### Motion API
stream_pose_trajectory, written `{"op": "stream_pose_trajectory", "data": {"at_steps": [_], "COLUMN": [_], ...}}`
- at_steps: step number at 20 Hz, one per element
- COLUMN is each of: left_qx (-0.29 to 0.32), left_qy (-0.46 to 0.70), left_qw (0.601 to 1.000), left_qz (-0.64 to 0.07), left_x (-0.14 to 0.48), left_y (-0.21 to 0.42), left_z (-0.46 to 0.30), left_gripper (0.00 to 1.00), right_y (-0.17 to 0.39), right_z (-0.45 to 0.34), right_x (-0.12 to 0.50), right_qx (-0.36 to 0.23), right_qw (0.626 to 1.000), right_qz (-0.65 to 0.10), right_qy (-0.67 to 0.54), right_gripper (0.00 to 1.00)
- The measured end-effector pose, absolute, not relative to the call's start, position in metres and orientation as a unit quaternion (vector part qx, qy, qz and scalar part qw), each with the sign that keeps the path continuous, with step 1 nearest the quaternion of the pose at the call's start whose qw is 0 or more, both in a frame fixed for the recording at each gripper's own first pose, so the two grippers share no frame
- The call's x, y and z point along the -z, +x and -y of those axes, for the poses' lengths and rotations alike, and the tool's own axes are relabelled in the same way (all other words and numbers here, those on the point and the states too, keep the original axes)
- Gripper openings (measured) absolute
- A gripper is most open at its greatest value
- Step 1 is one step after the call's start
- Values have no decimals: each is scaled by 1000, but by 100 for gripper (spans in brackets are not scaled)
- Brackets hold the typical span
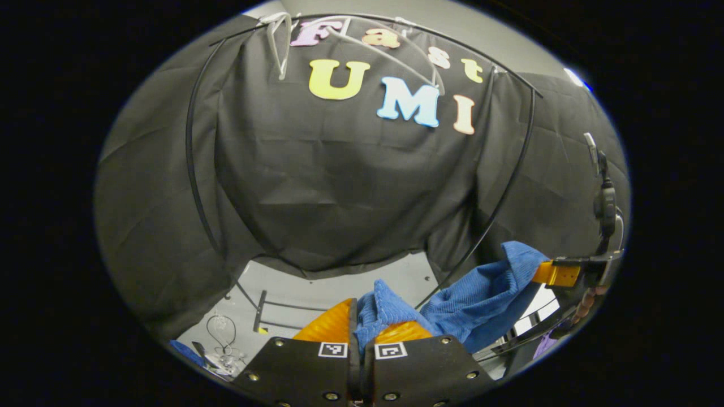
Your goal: Grasp the clothes on the hanger with both hands and then place them into the laundry hamper below.
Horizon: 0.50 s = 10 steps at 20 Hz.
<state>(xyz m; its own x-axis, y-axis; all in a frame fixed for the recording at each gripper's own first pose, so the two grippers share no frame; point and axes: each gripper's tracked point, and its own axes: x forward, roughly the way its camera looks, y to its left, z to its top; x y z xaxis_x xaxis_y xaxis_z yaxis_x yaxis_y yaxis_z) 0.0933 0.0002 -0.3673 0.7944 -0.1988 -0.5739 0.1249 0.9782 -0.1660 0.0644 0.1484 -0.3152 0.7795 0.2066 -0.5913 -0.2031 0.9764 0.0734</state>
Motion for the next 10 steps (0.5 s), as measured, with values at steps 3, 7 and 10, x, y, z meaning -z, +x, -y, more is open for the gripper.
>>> {"op": "stream_pose_trajectory", "data": {"at_steps": [3, 7, 10], "left_qx": [82, 86, 88], "left_qy": [-53, -38, -33], "left_qw": [939, 932, 925], "left_qz": [-330, -351, -368], "left_x": [388, 413, 428], "left_y": [95, 101, 95], "left_z": [2, 7, 14], "left_gripper": [3, 3, 3], "right_y": [72, 81, 80], "right_z": [-152, -156, -163], "right_x": [346, 388, 414], "right_qx": [-102, -93, -92], "right_qw": [938, 929, 922], "right_qz": [-332, -359, -375], "right_qy": [-3, -7, -8], "right_gripper": [0, 1, 2]}}
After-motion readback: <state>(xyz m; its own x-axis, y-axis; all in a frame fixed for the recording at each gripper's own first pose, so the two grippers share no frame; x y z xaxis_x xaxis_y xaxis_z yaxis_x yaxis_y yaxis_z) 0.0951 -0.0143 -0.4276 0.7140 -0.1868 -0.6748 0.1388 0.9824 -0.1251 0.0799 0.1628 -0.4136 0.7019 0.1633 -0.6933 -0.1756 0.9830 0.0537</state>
